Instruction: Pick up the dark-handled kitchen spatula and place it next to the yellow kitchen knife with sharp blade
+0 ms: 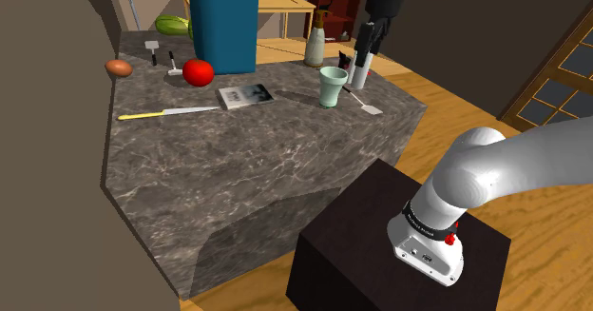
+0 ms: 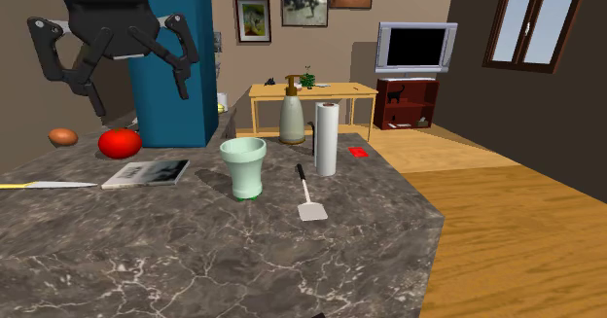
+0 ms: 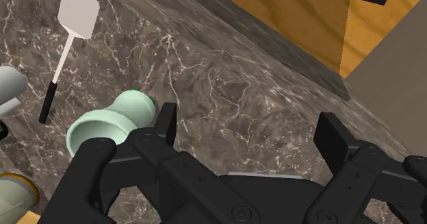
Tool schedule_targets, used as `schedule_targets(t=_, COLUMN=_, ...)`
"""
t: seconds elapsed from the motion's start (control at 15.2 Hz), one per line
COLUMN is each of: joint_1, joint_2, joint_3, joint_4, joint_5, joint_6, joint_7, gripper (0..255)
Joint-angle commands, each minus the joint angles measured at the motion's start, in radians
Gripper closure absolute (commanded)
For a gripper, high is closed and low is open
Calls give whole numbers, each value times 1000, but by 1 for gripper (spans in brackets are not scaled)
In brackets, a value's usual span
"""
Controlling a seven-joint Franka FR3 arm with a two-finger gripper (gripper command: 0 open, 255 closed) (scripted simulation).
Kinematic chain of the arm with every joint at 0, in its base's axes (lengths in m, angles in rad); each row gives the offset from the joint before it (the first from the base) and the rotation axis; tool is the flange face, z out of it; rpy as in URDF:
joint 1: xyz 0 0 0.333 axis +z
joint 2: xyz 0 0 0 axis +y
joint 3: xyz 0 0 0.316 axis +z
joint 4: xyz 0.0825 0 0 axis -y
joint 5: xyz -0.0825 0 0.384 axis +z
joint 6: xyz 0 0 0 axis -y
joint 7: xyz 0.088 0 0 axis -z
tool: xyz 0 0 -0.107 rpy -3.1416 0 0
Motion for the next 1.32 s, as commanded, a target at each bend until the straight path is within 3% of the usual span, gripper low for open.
schedule_targets(t=0.0, joint_1=0, joint_2=0, joint_3=0, joint_4=0, joint_5=0, joint_6=0, joint_7=0, gripper=0)
schedule_targets(t=0.59, joint_1=-83, joint_2=169, joint_3=-119, joint_4=-53, joint_5=-42, joint_6=237, joint_7=-12, gripper=0)
schedule_targets(t=1.25, joint_1=-156, joint_2=431, joint_3=-252, joint_4=-18, joint_5=-35, joint_6=476, joint_7=-41, gripper=0)
